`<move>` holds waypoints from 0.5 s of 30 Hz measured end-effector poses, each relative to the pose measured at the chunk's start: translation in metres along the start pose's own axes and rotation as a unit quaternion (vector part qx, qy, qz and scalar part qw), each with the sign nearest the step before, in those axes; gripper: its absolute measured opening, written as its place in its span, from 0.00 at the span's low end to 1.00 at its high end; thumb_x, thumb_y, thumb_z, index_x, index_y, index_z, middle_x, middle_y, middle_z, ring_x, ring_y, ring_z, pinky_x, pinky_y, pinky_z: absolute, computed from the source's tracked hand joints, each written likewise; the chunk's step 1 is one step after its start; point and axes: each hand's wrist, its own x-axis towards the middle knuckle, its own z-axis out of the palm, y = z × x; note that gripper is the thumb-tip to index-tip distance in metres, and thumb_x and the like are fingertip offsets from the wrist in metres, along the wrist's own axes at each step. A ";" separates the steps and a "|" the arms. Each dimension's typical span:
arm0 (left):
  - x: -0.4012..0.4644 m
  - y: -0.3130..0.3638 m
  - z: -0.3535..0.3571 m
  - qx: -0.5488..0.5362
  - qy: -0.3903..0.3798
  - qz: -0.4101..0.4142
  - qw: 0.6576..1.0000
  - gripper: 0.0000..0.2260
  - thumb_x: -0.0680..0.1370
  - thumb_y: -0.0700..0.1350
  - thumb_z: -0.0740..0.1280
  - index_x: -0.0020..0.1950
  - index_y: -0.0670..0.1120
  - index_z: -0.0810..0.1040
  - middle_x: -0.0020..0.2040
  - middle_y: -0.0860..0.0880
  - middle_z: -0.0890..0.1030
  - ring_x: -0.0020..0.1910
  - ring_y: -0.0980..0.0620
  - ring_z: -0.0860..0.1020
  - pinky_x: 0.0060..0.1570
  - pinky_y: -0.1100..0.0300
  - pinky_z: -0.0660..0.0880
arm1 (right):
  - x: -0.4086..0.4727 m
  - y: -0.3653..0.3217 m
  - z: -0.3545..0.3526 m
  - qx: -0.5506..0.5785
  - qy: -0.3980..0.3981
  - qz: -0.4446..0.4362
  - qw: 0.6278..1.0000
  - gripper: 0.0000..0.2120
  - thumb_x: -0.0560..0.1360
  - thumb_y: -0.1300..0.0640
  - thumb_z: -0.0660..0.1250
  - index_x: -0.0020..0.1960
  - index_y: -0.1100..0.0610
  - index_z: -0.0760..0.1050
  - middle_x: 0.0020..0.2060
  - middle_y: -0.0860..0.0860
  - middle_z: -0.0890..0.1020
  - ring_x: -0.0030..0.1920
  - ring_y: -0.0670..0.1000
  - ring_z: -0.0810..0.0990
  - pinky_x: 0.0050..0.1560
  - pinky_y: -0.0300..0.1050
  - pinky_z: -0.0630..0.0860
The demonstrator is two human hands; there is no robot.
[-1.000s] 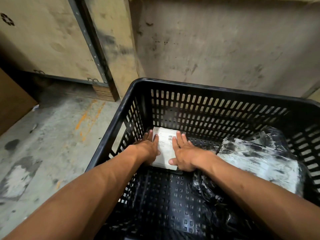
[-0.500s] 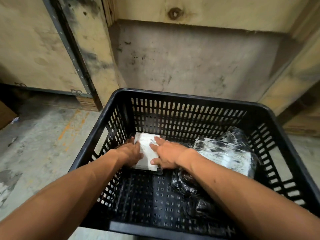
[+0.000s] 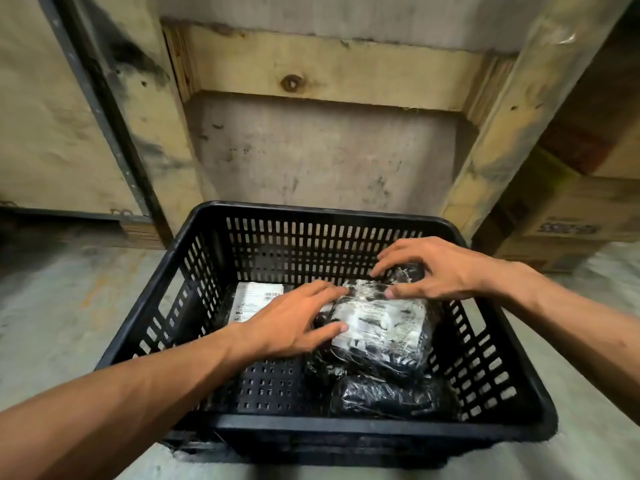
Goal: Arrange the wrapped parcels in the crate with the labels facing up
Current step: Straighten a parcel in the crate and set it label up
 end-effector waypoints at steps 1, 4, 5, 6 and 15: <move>0.002 0.009 0.002 -0.009 0.000 0.019 1.000 0.31 0.81 0.65 0.58 0.80 0.52 0.61 0.76 0.50 0.67 0.71 0.55 0.70 0.71 0.50 0.71 | -0.013 0.005 -0.001 0.003 -0.003 0.009 1.000 0.19 0.75 0.36 0.72 0.66 0.33 0.78 0.70 0.42 0.76 0.69 0.40 0.72 0.73 0.43 0.64; 0.008 0.030 0.009 -0.034 -0.002 0.063 0.997 0.31 0.80 0.66 0.60 0.79 0.52 0.64 0.76 0.52 0.68 0.71 0.57 0.68 0.71 0.54 0.69 | -0.043 0.015 0.004 0.013 -0.028 0.036 0.999 0.21 0.73 0.36 0.74 0.65 0.28 0.77 0.74 0.39 0.71 0.71 0.39 0.68 0.71 0.43 0.63; 0.010 0.036 0.012 -0.041 -0.001 0.074 0.996 0.31 0.79 0.66 0.61 0.78 0.53 0.66 0.75 0.51 0.68 0.71 0.56 0.68 0.72 0.55 0.68 | -0.050 0.017 0.008 0.012 -0.038 0.041 0.998 0.23 0.72 0.36 0.75 0.65 0.27 0.75 0.75 0.37 0.69 0.72 0.40 0.67 0.72 0.44 0.63; 0.013 0.041 0.015 -0.047 -0.003 0.085 0.995 0.31 0.78 0.67 0.63 0.77 0.54 0.68 0.75 0.51 0.69 0.71 0.56 0.68 0.72 0.56 0.67 | -0.056 0.017 0.013 0.006 -0.046 0.044 0.998 0.25 0.71 0.35 0.75 0.66 0.26 0.75 0.75 0.37 0.68 0.73 0.40 0.67 0.72 0.44 0.63; 0.017 0.056 0.032 -0.061 0.030 0.088 0.994 0.22 0.78 0.60 0.68 0.70 0.56 0.77 0.69 0.54 0.79 0.68 0.55 0.74 0.68 0.49 0.73 | -0.058 0.021 0.038 -0.056 -0.017 0.020 0.998 0.24 0.73 0.37 0.74 0.69 0.34 0.77 0.76 0.41 0.71 0.75 0.47 0.69 0.69 0.58 0.72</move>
